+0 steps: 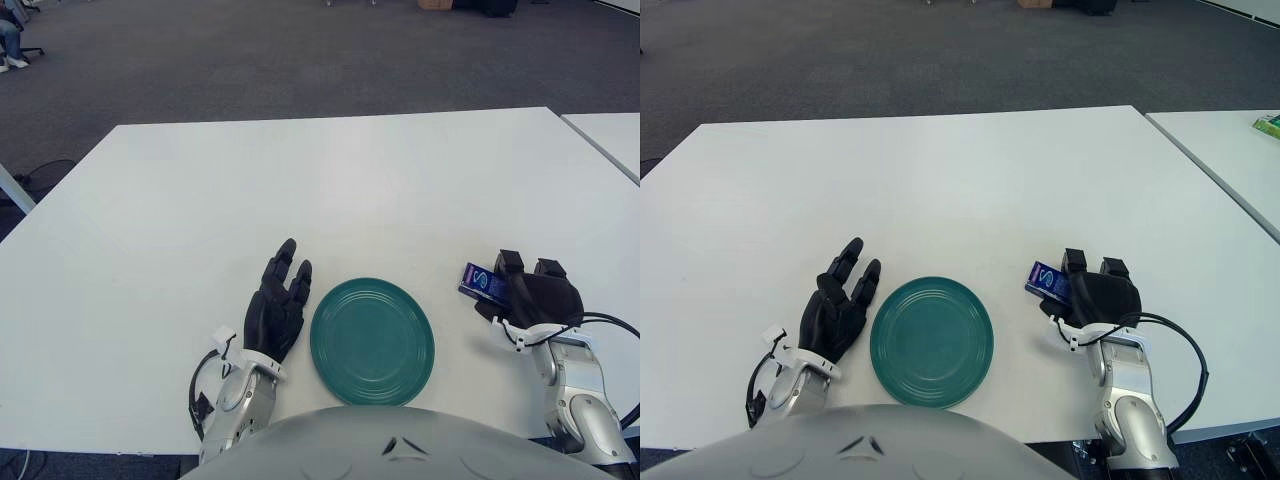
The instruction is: Put the gum into the plate.
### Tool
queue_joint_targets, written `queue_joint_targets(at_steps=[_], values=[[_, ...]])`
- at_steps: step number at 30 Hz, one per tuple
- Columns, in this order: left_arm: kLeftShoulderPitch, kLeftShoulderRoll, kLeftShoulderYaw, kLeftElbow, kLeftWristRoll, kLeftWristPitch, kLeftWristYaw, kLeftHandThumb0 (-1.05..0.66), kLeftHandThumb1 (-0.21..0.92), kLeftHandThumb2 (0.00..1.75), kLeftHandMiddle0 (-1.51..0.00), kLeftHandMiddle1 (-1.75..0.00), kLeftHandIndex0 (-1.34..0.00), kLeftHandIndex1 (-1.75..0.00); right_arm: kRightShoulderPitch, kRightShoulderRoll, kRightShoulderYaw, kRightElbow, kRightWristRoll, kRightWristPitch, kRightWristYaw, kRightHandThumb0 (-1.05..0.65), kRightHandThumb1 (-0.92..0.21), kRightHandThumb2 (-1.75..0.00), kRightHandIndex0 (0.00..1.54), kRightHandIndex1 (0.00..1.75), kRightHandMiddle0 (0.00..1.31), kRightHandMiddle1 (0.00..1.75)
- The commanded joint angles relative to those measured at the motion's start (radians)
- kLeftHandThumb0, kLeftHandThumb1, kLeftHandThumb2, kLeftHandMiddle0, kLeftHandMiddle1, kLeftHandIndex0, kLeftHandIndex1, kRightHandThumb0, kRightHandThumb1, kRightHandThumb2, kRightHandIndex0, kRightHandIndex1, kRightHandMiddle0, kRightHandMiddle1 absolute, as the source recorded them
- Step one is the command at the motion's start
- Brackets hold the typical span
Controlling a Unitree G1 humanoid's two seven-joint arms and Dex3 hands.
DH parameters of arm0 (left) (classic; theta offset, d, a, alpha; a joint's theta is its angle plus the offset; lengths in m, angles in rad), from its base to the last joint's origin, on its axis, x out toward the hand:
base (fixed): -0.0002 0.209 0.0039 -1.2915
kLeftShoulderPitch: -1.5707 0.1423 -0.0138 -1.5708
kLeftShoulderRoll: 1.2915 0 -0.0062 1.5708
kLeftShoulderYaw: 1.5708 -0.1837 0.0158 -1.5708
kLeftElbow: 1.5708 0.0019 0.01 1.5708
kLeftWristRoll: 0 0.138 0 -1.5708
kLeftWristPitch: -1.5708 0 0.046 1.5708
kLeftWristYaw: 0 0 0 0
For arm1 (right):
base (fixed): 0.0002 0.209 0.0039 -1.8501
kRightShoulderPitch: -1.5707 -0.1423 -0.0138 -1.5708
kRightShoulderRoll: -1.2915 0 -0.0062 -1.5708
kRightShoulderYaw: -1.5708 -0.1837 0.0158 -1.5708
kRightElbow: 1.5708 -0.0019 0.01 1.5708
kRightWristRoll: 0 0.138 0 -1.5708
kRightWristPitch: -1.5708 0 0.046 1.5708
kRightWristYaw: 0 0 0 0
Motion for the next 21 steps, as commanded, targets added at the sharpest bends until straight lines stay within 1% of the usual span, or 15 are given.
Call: queue_joint_targets(at_steps=[1,8,12,18,21], values=[[0.012,-0.003,0.006,-0.003,-0.001,0.01,0.011,-1.05,0.92,0.97,-0.04,0.0,0.0,-0.2,0.208,-0.091,0.027,0.071,-0.002,-0.001,0.084,-0.38,-0.75,-0.76,0.35,1.75,0.31,1.75],[0.014,-0.002,0.007,-0.001,-0.003,0.007,0.006,-1.05,0.92,0.96,-0.04,0.0,0.0,-0.19,0.208,-0.086,0.02,0.074,0.013,-0.002,0.082,-0.38,-0.75,-0.76,0.35,1.75,0.3,1.75],[0.015,-0.001,0.007,-0.002,-0.005,0.008,0.005,-1.05,0.92,0.96,-0.04,0.0,0.0,-0.19,0.205,-0.094,0.025,0.084,0.012,-0.017,0.064,-0.38,-0.76,-0.75,0.36,1.75,0.3,1.75],[0.019,-0.003,0.006,-0.002,-0.007,0.006,0.004,-1.05,0.92,0.96,-0.03,0.0,0.0,-0.18,0.185,-0.104,0.031,0.103,0.008,-0.033,0.049,-0.37,-0.76,-0.75,0.38,1.75,0.3,1.75],[0.02,-0.004,0.008,-0.006,-0.011,0.009,0.006,-1.05,0.92,0.95,-0.02,0.0,0.0,-0.18,0.172,-0.112,0.035,0.1,0.004,-0.035,0.062,-0.37,-0.75,-0.75,0.38,1.75,0.3,1.75]])
